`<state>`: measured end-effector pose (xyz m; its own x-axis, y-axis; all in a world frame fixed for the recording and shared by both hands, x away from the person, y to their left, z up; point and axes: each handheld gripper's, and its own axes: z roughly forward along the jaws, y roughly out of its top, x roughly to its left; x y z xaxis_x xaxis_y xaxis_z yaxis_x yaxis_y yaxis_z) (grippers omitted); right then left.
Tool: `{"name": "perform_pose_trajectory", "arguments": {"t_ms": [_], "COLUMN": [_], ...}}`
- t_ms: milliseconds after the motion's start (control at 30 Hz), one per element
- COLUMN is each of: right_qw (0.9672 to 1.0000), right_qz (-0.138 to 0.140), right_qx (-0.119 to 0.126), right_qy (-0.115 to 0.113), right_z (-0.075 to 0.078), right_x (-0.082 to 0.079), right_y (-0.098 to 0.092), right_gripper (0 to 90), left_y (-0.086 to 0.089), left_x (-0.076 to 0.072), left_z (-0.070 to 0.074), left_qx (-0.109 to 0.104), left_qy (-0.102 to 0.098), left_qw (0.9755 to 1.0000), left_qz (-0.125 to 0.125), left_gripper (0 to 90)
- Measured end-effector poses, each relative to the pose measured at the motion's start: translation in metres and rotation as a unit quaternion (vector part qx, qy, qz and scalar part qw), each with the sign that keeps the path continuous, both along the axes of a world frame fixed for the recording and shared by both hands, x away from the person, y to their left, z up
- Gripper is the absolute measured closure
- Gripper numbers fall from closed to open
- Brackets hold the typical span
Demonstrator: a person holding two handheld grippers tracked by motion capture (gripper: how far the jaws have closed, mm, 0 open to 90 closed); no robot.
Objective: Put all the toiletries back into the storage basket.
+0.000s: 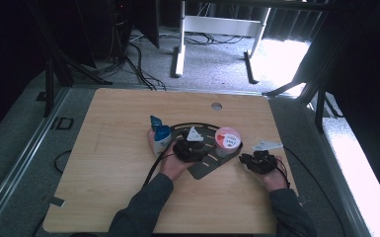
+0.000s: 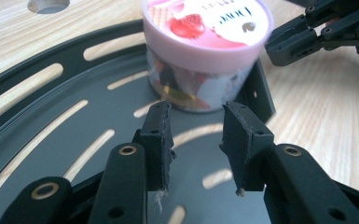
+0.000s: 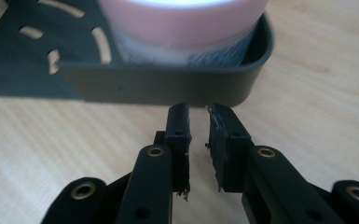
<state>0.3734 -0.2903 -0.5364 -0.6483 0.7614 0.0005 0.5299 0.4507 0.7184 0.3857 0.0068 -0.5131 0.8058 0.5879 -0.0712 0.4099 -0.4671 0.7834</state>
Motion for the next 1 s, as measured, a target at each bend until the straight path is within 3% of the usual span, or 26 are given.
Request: {"name": "perform_pose_trajectory", "arguments": {"t_ms": [100, 200, 300, 433, 600, 1000], "right_qw": [1.0, 1.0, 0.9999, 0.9999, 0.9999, 0.9997], "right_qz": [0.002, 0.004, 0.006, 0.005, 0.005, 0.012], "right_qx": [0.0, 0.0, -0.013, -0.01, -0.012, -0.019], "right_qy": [0.0, 0.0, -0.002, -0.006, -0.002, -0.005], "right_z": [-0.004, -0.007, -0.007, -0.007, -0.011, -0.015], "right_x": [-0.009, -0.016, -0.022, -0.03, -0.035, -0.041], "right_y": [0.002, 0.003, 0.007, 0.009, 0.009, 0.014], "right_gripper": [75.7, 73.9, 72.2, 70.9, 69.2, 64.9], "left_y": [0.005, 0.007, 0.011, 0.016, 0.023, 0.041], "left_x": [-0.005, -0.011, -0.014, -0.018, -0.026, -0.034], "left_z": [0.001, 0.001, 0.001, 0.004, 0.006, 0.011], "left_qx": [-0.002, 0.004, 0.0, -0.006, -0.013, -0.018], "left_qy": [0.008, 0.009, 0.012, 0.01, 0.008, 0.008], "left_qw": [0.9999, 0.9999, 0.9998, 0.9998, 0.9995, 0.9996], "left_qz": [-0.008, -0.013, -0.014, -0.017, -0.028, -0.023], "left_gripper": [62.5, 62.0, 61.6, 61.0, 63.4, 65.4]}}
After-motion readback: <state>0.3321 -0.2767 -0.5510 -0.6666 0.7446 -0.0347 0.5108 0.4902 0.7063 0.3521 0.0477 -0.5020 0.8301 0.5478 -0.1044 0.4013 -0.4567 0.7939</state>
